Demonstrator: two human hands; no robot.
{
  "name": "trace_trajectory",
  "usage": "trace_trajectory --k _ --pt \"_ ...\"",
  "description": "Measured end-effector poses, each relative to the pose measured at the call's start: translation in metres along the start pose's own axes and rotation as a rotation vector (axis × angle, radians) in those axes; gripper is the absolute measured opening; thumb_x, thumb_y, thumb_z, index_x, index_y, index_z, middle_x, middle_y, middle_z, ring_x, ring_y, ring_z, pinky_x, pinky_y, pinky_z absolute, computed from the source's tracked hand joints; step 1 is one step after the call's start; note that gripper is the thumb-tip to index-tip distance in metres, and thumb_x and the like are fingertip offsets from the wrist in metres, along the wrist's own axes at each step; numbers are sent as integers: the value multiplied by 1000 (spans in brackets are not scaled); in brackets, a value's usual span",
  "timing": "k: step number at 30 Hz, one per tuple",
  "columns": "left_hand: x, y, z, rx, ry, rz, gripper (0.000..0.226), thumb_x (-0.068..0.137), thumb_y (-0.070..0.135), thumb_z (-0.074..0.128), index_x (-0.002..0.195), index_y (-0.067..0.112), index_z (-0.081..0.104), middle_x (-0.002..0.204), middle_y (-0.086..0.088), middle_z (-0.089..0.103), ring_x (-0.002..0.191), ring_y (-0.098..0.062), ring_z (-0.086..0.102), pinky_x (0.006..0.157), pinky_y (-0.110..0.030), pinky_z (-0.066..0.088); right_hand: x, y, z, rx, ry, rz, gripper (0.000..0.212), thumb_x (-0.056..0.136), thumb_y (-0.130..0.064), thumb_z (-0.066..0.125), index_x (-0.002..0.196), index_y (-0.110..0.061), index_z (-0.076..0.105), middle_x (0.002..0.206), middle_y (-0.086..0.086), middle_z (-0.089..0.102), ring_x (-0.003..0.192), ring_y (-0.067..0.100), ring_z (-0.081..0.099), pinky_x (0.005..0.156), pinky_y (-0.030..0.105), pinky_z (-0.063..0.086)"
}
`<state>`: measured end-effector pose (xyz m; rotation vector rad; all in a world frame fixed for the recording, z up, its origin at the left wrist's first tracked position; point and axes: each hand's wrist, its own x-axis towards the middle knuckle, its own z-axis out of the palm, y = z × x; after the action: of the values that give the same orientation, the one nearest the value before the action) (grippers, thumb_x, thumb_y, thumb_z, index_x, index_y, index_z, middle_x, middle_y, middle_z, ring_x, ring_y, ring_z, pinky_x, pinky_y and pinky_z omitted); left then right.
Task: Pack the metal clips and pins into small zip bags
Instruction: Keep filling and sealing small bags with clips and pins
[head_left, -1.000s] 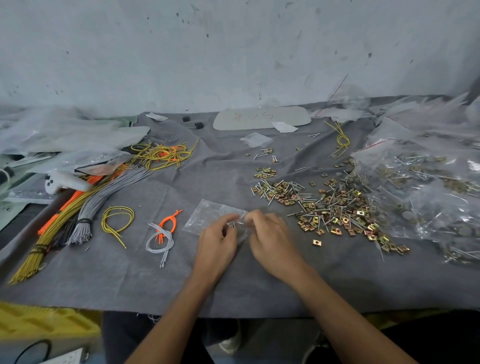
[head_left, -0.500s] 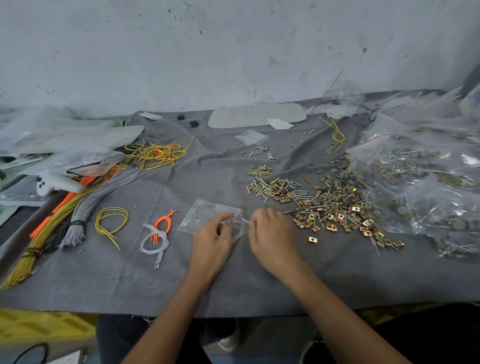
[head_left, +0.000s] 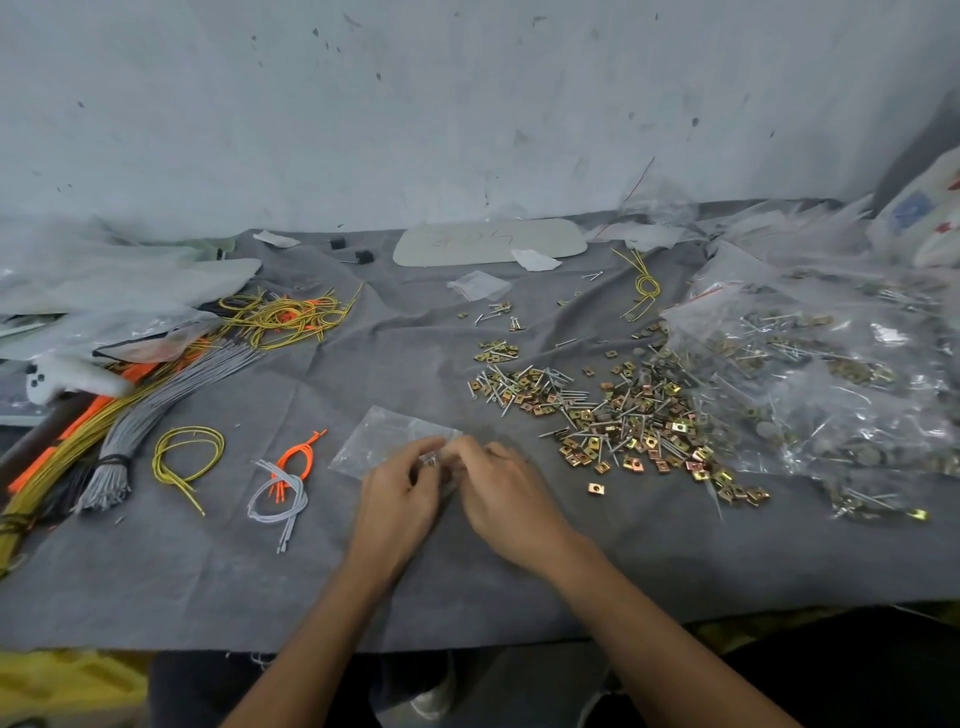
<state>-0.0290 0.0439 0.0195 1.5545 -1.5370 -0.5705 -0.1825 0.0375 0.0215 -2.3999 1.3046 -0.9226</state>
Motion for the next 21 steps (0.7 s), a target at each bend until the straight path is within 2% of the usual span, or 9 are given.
trace_trajectory --k 2,5,8,10,12,14,17,21 --pt "0 2 0 -32 20 -25 47 80 29 45 117 24 72 106 6 75 94 -6 66 87 -29 52 3 5 -2 88 111 63 14 96 -14 54 108 -22 57 98 -3 67 94 20 55 72 32 41" --pt "-1 2 -1 -79 24 -67 47 78 30 45 115 28 73 89 5 75 76 -3 64 75 -26 50 23 31 -15 -33 184 154 15 94 -11 57 107 -18 63 101 0 68 99 22 57 83 36 46" --pt "-1 2 -1 -89 20 -81 44 78 30 45 113 31 73 74 4 71 71 -7 65 71 -25 51 58 65 -35 -232 75 266 24 97 -17 53 119 -17 61 120 7 64 112 28 53 96 40 42" --pt "-1 1 -1 -94 24 -76 43 79 29 46 111 32 73 73 1 70 70 -10 64 72 -27 51 78 80 -43 -341 -62 333 32 100 -27 48 131 -19 55 136 8 57 124 31 49 103 43 40" --pt "0 0 -1 -92 26 -69 41 80 28 46 111 33 73 74 6 70 69 -7 64 70 -23 50 90 90 -44 -378 -203 376 43 102 -38 42 143 -23 45 149 7 47 136 31 41 111 48 33" --pt "1 -2 -1 -88 25 -69 41 81 27 47 112 32 73 73 8 70 71 -6 64 72 -25 51 96 93 -40 -402 -317 394 53 102 -47 35 150 -24 36 157 7 38 143 32 33 115 52 26" --pt "2 -1 -2 -100 22 -77 43 80 28 46 113 31 73 76 9 72 73 -4 65 73 -28 52 91 89 -34 -480 -359 345 54 101 -51 34 149 -25 36 154 10 40 140 35 35 114 54 25" --pt "4 -2 -2 -84 22 -68 37 85 24 50 114 28 73 80 6 73 74 -5 66 76 -24 52 71 74 -37 -463 -352 168 38 100 -42 46 136 -30 48 142 4 50 129 33 45 108 46 32"
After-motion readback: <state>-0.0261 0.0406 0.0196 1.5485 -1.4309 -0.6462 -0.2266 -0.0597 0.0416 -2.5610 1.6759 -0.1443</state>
